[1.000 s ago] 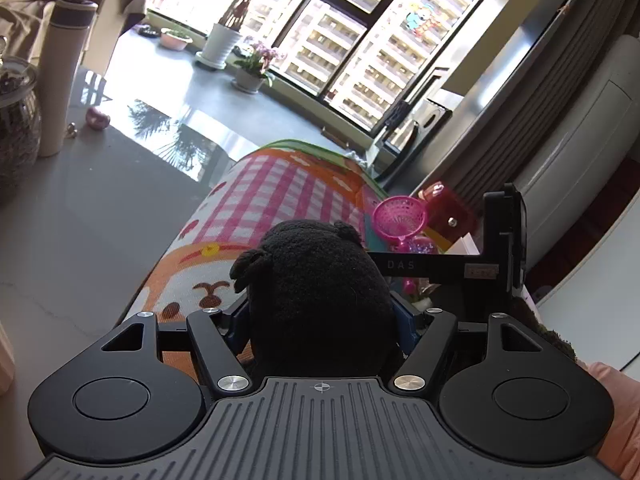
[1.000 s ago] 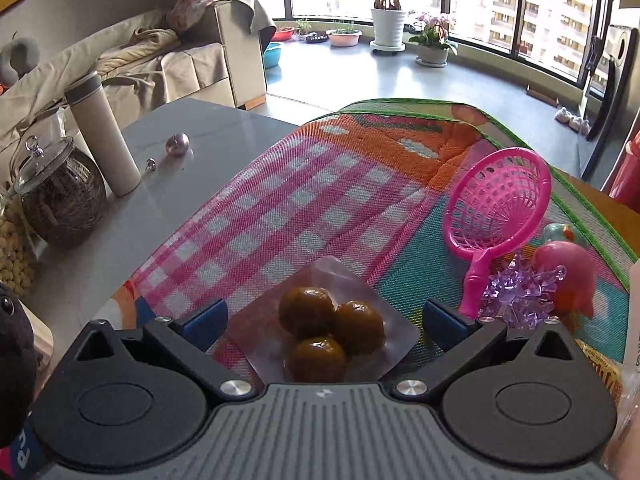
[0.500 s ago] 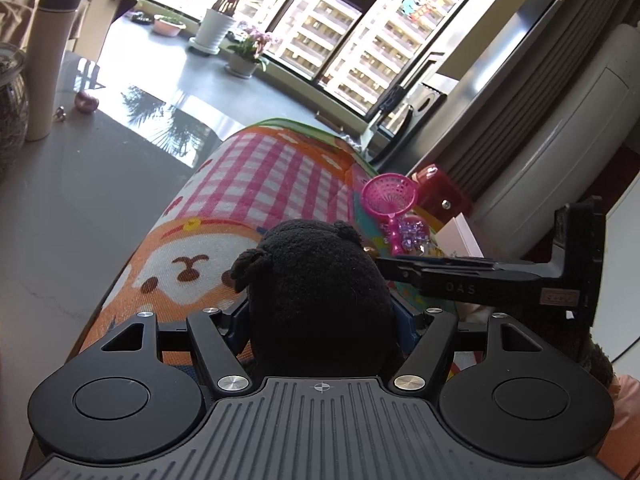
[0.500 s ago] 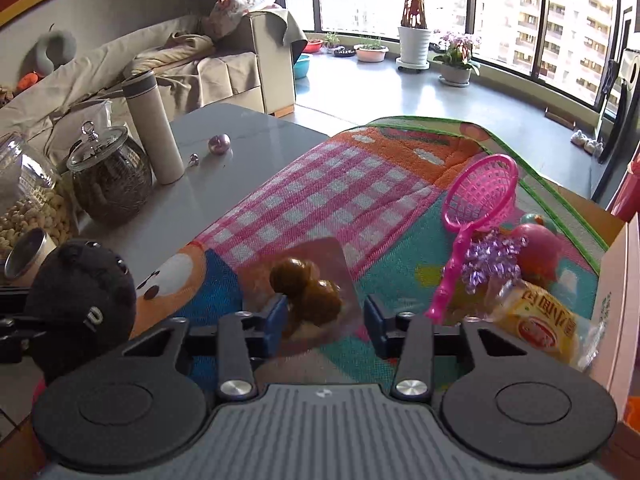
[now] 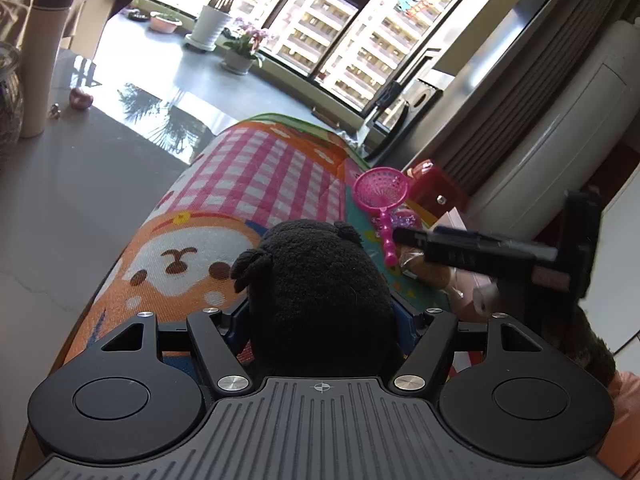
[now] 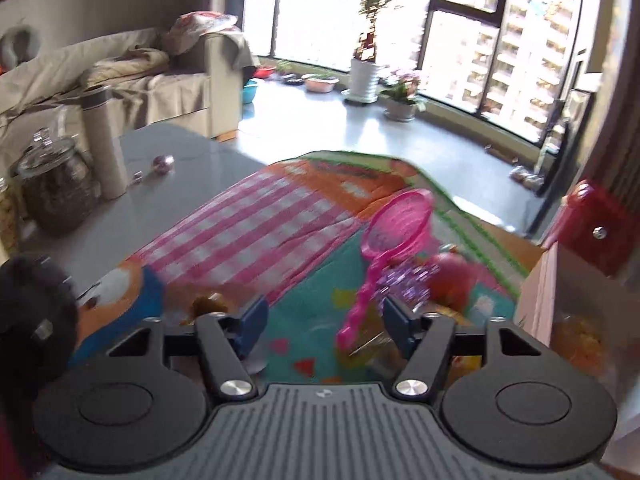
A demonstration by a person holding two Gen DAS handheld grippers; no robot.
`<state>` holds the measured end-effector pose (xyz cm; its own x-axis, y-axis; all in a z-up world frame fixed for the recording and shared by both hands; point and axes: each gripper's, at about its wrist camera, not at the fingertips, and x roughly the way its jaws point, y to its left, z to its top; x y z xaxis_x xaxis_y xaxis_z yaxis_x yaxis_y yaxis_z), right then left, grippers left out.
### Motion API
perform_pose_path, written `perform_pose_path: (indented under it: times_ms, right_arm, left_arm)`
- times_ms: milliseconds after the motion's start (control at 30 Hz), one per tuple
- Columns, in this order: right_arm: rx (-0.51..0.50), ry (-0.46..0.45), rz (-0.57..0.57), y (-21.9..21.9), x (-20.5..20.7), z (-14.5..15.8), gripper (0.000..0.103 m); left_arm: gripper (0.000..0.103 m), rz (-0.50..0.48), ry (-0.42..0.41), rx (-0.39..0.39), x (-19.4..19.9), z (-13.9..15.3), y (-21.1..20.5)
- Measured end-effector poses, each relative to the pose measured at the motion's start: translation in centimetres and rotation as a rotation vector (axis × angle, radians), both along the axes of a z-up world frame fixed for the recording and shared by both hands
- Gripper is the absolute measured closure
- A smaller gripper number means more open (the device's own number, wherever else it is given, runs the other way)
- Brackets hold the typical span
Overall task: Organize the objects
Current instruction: 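Grasp the pink toy racket with the right gripper while the left gripper holds the plush toy, then carry the plush toy and pink racket into the pink box and release both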
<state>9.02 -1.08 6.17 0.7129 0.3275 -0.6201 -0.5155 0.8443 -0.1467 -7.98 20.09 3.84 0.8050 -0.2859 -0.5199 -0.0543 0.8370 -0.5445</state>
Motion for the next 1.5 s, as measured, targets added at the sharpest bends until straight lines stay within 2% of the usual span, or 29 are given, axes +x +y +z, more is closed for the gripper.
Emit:
perform_pose_path:
  times_ms: [67, 100, 200, 267, 300, 333, 367, 400, 433, 533, 567, 733, 833, 1033, 1167, 1333, 1500]
  right_arm:
    - [-0.054, -0.089, -0.089, 0.7, 2.6, 0.1, 0.006]
    - [-0.086, -0.119, -0.106, 1.2, 3.8, 0.0, 0.001]
    - [-0.219, -0.147, -0.115, 3.4, 7.5, -1.6, 0.000]
    - [-0.297, -0.143, -0.067, 4.6, 8.7, -3.0, 0.001]
    - [-0.329, -0.137, -0.040, 5.2, 9.1, -3.5, 0.003]
    - [-0.345, -0.123, -0.023, 5.4, 9.4, -3.8, 0.016]
    - [-0.350, -0.101, -0.011, 5.5, 9.6, -4.0, 0.033]
    - [-0.349, -0.072, -0.002, 5.4, 9.9, -4.1, 0.039]
    - [-0.340, -0.069, -0.005, 5.2, 9.9, -3.9, 0.041]
    - [-0.269, -0.032, -0.017, 3.5, 9.1, -2.4, 0.083]
    - [-0.224, -0.007, -0.026, 2.6, 8.8, -1.7, 0.086]
    - [-0.086, 0.024, -0.025, -1.8, 4.6, 1.9, 0.088]
    - [-0.031, 0.046, -0.021, -4.0, 1.7, 3.5, 0.096]
    - [0.077, -0.011, -0.062, -10.4, -5.6, 7.4, 0.097]
    - [0.127, -0.027, -0.140, -15.3, -9.5, 9.0, 0.097]
    - [0.162, -0.072, -0.247, -21.1, -13.6, 9.4, 0.097]
    - [0.172, -0.117, -0.328, -25.0, -16.5, 9.0, 0.097]
  left_arm:
    - [0.030, -0.003, 0.005, -0.004, 0.0, -0.3, 0.1]
    - [0.030, -0.004, 0.008, -0.006, 0.1, -0.4, 0.1]
    - [0.030, -0.008, 0.016, -0.005, 0.1, -0.5, 0.1]
    - [0.030, -0.001, 0.023, -0.002, 0.1, -0.6, 0.3]
    - [0.030, 0.004, 0.026, -0.001, 0.0, -0.6, 0.4]
    - [0.030, 0.010, 0.029, 0.000, 0.0, -0.6, 0.6]
    - [0.030, 0.015, 0.031, 0.001, 0.1, -0.6, 0.7]
    - [0.030, 0.019, 0.031, 0.002, 0.1, -0.6, 0.8]
    - [0.030, 0.021, 0.030, 0.003, 0.2, -0.6, 0.9]
    - [0.030, 0.009, 0.026, 0.005, 0.4, -0.5, 0.7]
    - [0.030, 0.001, 0.025, 0.006, 0.5, -0.5, 0.5]
    - [0.030, -0.037, 0.022, -0.004, 0.7, -0.6, -0.6]
    - [0.030, -0.053, 0.016, -0.010, 0.5, -0.4, -1.2]
    - [0.030, -0.159, -0.008, 0.050, 0.2, 1.2, -3.9]
    - [0.030, -0.244, -0.028, 0.055, 0.5, 2.4, -6.5]
    - [0.030, -0.380, -0.103, 0.088, 3.0, 6.2, -11.8]
    - [0.030, -0.462, -0.217, 0.154, 8.9, 11.7, -18.7]
